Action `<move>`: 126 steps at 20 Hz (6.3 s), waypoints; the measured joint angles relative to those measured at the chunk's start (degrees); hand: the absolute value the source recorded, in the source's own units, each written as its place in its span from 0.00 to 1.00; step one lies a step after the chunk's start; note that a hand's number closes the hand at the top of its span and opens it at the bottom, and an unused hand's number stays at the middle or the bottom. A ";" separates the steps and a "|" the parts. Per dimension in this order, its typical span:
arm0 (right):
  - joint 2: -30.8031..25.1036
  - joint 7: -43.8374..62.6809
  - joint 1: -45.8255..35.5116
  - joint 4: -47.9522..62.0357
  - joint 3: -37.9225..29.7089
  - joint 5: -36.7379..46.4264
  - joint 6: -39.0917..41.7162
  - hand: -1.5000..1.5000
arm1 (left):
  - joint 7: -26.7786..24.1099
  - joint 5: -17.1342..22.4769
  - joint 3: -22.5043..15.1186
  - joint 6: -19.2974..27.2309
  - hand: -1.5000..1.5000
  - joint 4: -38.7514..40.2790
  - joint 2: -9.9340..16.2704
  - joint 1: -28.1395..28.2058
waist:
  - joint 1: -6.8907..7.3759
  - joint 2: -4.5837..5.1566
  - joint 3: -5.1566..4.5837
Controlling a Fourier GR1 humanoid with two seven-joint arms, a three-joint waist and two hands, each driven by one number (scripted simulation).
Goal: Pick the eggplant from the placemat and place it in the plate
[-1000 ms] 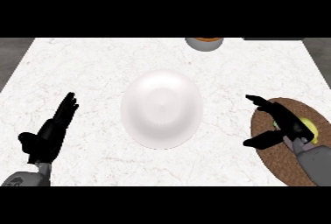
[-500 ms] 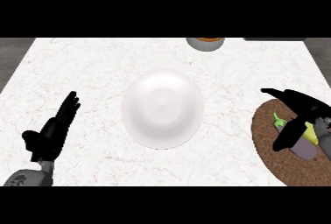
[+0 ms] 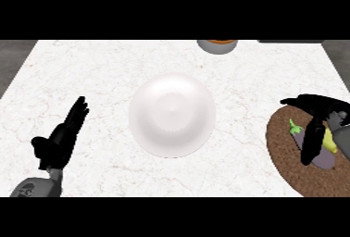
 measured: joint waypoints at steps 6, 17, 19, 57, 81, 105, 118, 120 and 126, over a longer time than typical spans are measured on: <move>1.13 -0.23 -0.39 3.46 1.56 3.58 2.87 0.00 | -0.68 -0.25 1.50 -1.81 0.50 1.20 0.40 -0.12 | 0.00 0.03 0.03; 4.81 -4.30 -0.81 12.85 1.55 13.10 7.38 0.00 | 0.59 -1.16 3.40 -3.77 0.50 -1.83 -0.17 1.92 | 0.12 0.03 0.08; 4.53 -5.35 0.36 12.30 1.16 15.03 7.80 0.00 | 1.03 -1.84 3.55 -3.33 0.50 -2.41 -0.98 2.00 | -0.01 -0.01 0.07; 23.91 -1.21 31.38 -21.16 -1.48 49.31 -49.98 1.00 | -0.20 -3.85 10.18 -4.59 0.50 -2.39 -1.76 8.07 | -7.02 -2.35 -0.20; 36.33 14.76 32.79 -52.60 23.86 95.22 -38.07 1.00 | 2.25 -6.53 7.36 -6.16 0.50 -2.88 -4.33 1.88 | 0.01 0.09 -0.02; 42.63 16.65 -6.13 -2.34 5.78 66.72 -60.25 0.00 | 1.31 -7.96 6.91 -7.23 0.50 -0.38 -5.82 -1.07 | 2.66 0.71 0.10; 42.75 12.89 -5.00 3.49 -0.05 61.06 -85.33 0.00 | 1.32 -7.99 7.42 -7.05 0.50 -1.18 -5.94 0.51 | 1.94 0.25 0.16; 42.84 13.33 -3.73 1.76 -0.09 59.92 -89.50 0.00 | 1.44 -7.92 7.74 -7.18 0.50 -1.07 -5.65 0.32 | 1.49 0.19 0.16; 42.47 9.97 8.41 -7.71 2.41 57.64 -99.43 0.00 | 1.80 -7.28 9.08 -7.37 0.50 -2.32 -4.80 1.62 | -0.15 -0.15 0.15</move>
